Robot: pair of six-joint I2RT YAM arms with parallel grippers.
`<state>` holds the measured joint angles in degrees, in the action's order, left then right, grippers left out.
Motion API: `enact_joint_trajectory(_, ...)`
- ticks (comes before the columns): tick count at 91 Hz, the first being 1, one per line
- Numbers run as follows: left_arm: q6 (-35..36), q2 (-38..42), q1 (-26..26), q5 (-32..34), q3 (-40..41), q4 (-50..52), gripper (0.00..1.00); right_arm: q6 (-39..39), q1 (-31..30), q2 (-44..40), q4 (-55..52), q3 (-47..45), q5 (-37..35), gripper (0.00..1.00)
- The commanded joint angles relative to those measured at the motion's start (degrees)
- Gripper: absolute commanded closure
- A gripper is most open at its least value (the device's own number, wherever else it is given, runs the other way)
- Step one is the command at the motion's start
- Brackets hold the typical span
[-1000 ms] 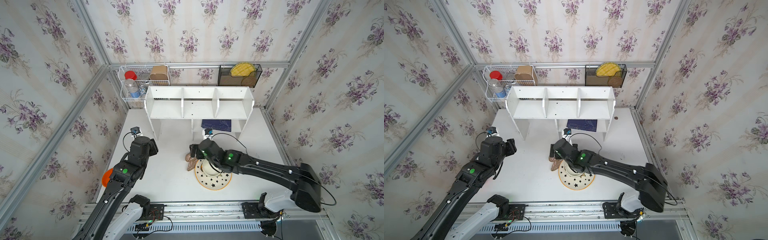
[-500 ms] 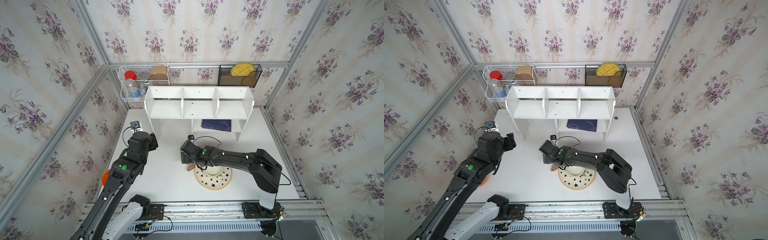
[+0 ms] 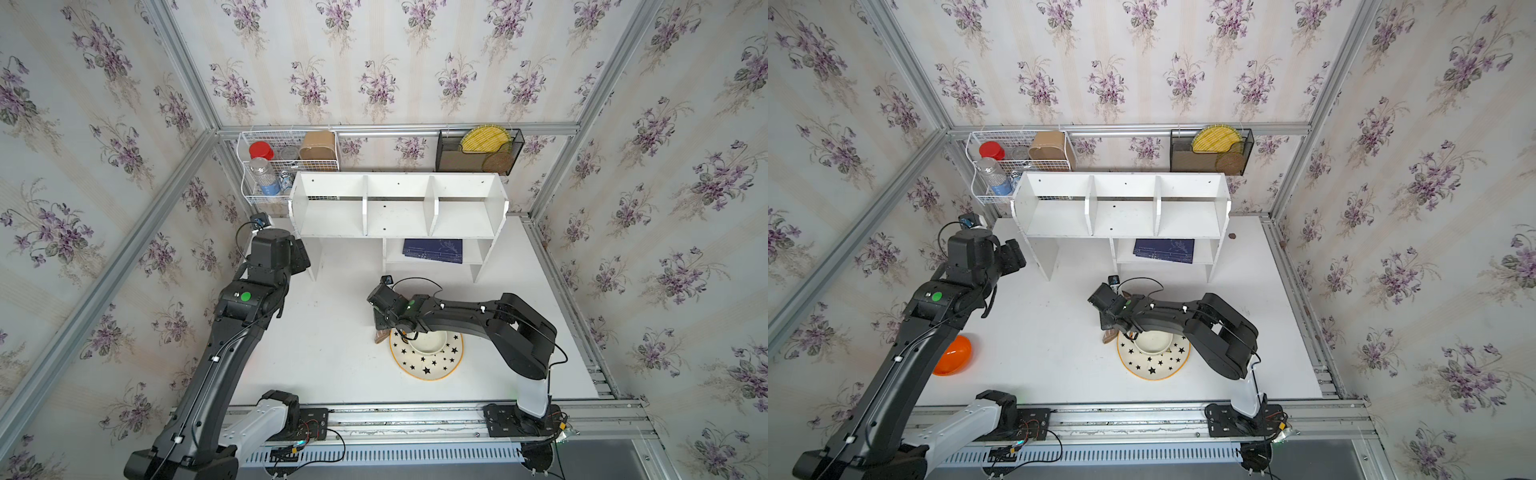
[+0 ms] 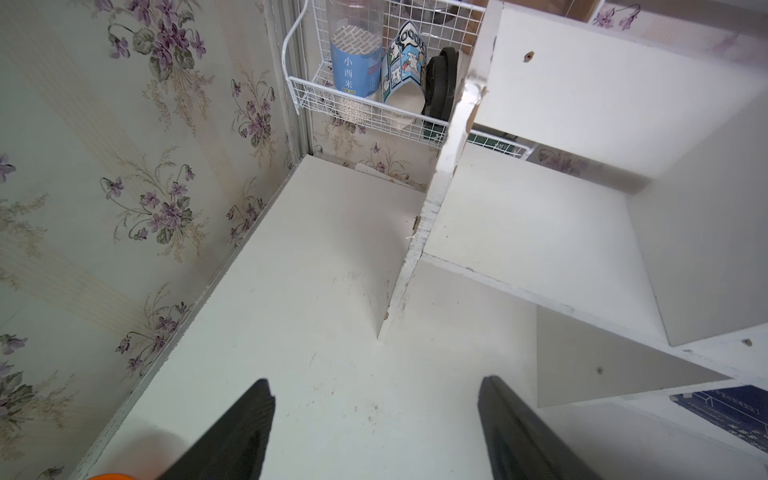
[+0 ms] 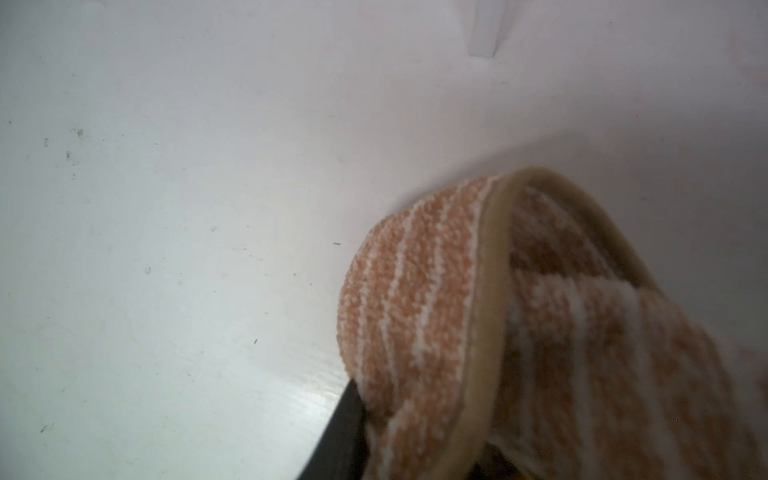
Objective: Wipe the bookshelf clean with a cloth
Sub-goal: Pick up the cleaning item at the center of the board, then wipe the dust from the shelf.
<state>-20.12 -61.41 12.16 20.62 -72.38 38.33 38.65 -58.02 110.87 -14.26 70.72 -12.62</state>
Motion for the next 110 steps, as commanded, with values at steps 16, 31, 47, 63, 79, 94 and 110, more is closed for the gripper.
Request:
enact_joint_trajectory(16,0.5,-0.9,-5.9,-9.7,0.8,-8.7,0.19,-6.7,0.4,-6.6,6.7,-1.8,-0.6,1.00)
enact_joint_trajectory(31,0.1,-1.3,-8.3,-14.1,5.2,-16.6,0.18,-14.6,0.4,-13.6,12.7,-1.1,-6.6,1.00)
enact_joint_trajectory(47,-0.8,-5.2,-9.2,-17.9,6.7,-26.8,0.19,-22.3,0.6,-15.7,16.3,3.6,-14.6,1.00)
enact_joint_trajectory(63,1.0,-11.1,-9.8,-19.4,6.3,-33.3,0.27,-23.6,0.9,-13.2,17.5,5.7,-15.7,1.00)
enact_joint_trajectory(79,0.1,-12.2,-9.9,-21.4,9.9,-38.4,0.44,-19.3,2.9,-11.1,18.3,2.4,-10.6,1.00)
enact_joint_trajectory(94,0.6,-11.3,-9.9,-20.5,11.2,-39.2,0.69,-19.6,3.6,-10.1,21.7,-1.3,-7.8,1.00)
enact_joint_trajectory(110,0.6,-10.2,-9.9,-18.5,12.5,-39.5,0.82,-21.6,3.7,-9.6,21.3,1.4,-11.0,1.00)
